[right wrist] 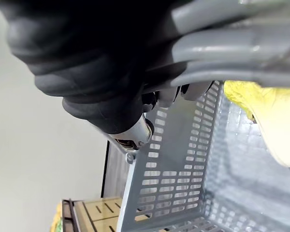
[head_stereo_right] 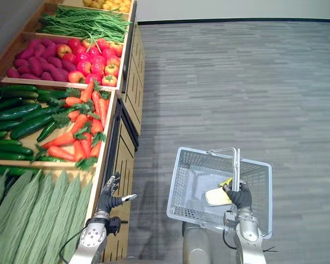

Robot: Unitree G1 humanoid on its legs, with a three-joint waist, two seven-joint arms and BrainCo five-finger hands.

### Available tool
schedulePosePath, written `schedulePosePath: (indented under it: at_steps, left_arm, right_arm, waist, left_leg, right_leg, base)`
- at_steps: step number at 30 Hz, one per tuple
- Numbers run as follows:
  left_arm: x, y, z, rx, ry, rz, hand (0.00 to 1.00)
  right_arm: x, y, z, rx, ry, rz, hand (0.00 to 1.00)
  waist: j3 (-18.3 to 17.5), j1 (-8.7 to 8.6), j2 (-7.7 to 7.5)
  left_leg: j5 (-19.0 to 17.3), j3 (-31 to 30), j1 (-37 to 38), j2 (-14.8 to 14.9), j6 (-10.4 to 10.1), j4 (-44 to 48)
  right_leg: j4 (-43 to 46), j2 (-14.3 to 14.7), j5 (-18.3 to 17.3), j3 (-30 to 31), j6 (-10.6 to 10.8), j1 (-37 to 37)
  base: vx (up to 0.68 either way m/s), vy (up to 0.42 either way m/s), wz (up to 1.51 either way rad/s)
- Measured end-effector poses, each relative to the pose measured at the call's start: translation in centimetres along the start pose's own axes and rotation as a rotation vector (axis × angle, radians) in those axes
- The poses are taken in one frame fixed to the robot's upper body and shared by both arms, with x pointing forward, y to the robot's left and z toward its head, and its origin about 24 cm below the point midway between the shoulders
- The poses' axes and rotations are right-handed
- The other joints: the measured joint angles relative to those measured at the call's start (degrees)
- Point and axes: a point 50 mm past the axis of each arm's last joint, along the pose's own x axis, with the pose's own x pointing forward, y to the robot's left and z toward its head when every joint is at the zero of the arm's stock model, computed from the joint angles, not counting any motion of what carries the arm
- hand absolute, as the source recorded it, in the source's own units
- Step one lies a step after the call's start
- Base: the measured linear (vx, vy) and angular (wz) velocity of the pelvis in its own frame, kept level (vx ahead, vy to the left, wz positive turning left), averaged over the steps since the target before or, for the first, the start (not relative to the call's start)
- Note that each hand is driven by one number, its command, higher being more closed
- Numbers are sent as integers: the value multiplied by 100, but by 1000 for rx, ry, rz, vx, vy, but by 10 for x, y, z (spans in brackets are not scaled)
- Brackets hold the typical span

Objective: Pick vegetable in the basket

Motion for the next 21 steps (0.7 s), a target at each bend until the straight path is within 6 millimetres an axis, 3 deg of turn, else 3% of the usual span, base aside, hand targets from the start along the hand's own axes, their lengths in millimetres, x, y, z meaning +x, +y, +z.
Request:
schedulePosePath:
  at_steps: [1,2,3,6,8,9,10,11,12,15,19,20,21]
  left_arm:
    - [0,-2,0,-8,1,-1,0]
    - [-2,-4,-1,-19,4,-3,0]
    - [-3,-3,0,-21,-5,0,0]
    - [-4,-2,4,-28,-29,5,0]
    - [-3,-2,10,-30,-53,4,0]
    - [-3,-3,11,-31,-58,3,0]
    - [-3,-2,15,-30,-73,4,0]
    - [-3,4,19,-13,-97,18,0]
    - [-1,10,21,14,-108,29,0]
    - [-7,18,22,33,-117,54,0]
    - [-15,20,33,34,-165,61,0]
    - [-15,18,37,43,-185,42,0]
    - [-16,14,40,43,-198,23,0]
  right_arm:
    - [-1,-2,2,-6,-10,-1,100]
    - [-4,-4,5,-15,-24,-2,100]
    - [-3,-3,9,-7,-46,-8,100]
    - [-1,-3,20,9,-99,-21,100]
    - [-2,-6,22,28,-114,-57,100]
    - [-4,-7,20,30,-109,-62,100]
    - [-6,-10,17,29,-99,-79,100]
    - [-9,-8,8,48,-59,-87,100]
    - [-12,-6,0,65,-23,-95,100]
    - [-16,-13,-18,65,60,-131,100]
    - [-21,-11,-43,49,181,-126,100]
    - [-21,-8,-46,58,202,-126,100]
    - [-24,-6,-49,69,218,-127,100]
  waist:
    - [10,-8,-16]
    - [70,26,-134]
    - [62,39,-119]
    - [69,155,-130]
    - [108,189,-204]
    - [109,186,-206]
    - [104,193,-181]
    - [40,212,-280]
    - [8,174,-498]
    - [8,198,-601]
    - [50,253,-717]
    - [48,261,-715]
    - [22,240,-666]
  left_leg:
    - [355,-18,-106,15,29,349]
    - [1030,-24,-389,110,12,1191]
    - [901,113,-750,353,99,2127]
    - [362,636,-1606,687,230,3069]
    - [43,1194,-2092,665,391,2645]
    - [34,1410,-2158,625,418,2304]
    - [159,1620,-2190,513,437,1399]
    - [27,2032,-2011,415,692,789]
    - [10,2037,-1891,192,753,409]
    - [-101,1822,-1596,-129,918,-187]
    - [-185,1455,-1266,-300,793,-365]
    - [-201,1236,-1261,-329,784,-342]
    - [-190,1019,-1193,-274,771,-398]
  right_leg:
    - [-56,-40,-49,-72,-35,196]
    - [-388,-103,-141,-146,-75,718]
    - [-850,-62,-161,-251,-95,1213]
    - [-1557,-6,-166,-363,-93,1927]
    - [-1845,-156,-362,-492,151,2454]
    - [-1828,-206,-453,-549,254,2548]
    - [-1717,-211,-606,-653,348,2631]
    - [-1466,-215,-936,-703,489,2664]
    - [-1325,-355,-1038,-793,507,2626]
    - [-1192,-401,-1026,-980,497,2873]
    - [220,-515,-970,-984,530,2725]
    - [1050,-546,-701,-819,579,2350]
    - [1640,-482,-289,-616,402,2096]
  base:
    - [545,-231,49]
    - [515,-202,37]
    - [565,-208,22]
    - [401,-94,-4]
    - [301,62,23]
    - [296,125,44]
    - [295,137,53]
    - [348,124,98]
    - [271,66,95]
    - [230,22,103]
    - [175,-58,92]
    - [117,-133,79]
    - [145,-233,92]
